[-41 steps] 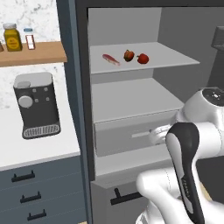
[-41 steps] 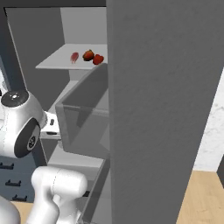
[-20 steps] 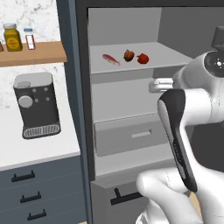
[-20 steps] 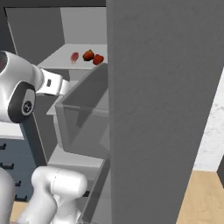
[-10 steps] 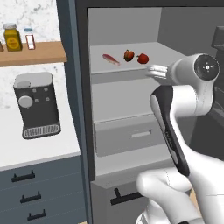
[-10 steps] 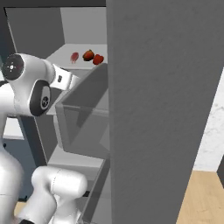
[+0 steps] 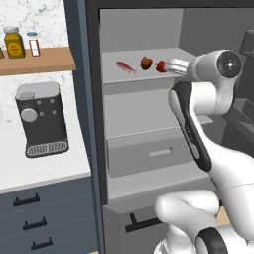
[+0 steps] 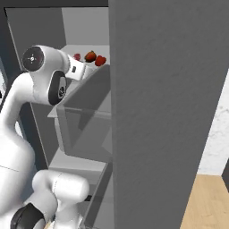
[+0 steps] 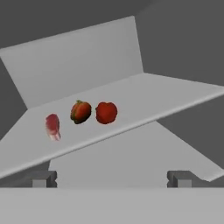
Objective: Place one bell pepper and one steak in each tupperware on the nearby counter, to pack two identical lunches.
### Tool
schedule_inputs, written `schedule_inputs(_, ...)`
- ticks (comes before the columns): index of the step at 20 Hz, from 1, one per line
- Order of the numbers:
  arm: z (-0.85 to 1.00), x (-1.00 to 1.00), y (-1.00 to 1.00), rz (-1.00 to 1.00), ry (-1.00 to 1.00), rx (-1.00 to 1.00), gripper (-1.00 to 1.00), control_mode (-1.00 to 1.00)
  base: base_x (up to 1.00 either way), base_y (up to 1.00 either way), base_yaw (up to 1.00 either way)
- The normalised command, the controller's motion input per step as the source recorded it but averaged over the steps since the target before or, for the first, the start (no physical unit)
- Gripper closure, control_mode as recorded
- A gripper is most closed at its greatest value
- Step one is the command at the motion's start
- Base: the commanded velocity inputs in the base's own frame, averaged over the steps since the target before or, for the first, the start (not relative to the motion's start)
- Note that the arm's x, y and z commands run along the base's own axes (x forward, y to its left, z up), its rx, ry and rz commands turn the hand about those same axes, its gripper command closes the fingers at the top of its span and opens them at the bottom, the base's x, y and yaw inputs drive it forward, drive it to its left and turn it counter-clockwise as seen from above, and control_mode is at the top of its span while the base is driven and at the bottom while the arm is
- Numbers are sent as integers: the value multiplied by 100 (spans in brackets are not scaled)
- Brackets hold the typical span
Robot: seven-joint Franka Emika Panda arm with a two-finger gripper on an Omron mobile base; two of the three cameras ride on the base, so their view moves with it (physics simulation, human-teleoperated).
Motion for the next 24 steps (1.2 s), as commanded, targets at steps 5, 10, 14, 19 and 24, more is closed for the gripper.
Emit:
schedule_inputs(5,-1,32,0,0,1,0,-100,-100,0,0,0)
schedule_inputs(10,-11,46,0,0,0,0,-100,-100,0,0,0)
schedule_inputs(14,-16,53,-2,0,4,0,-100,-100,0,0,0)
schedule_inputs(19,-2,50,-16,0,14,-1,-100,-100,0,0,0)
schedule_inputs(24,-5,48,-2,3,14,-3,-100,-100,0,0,0)
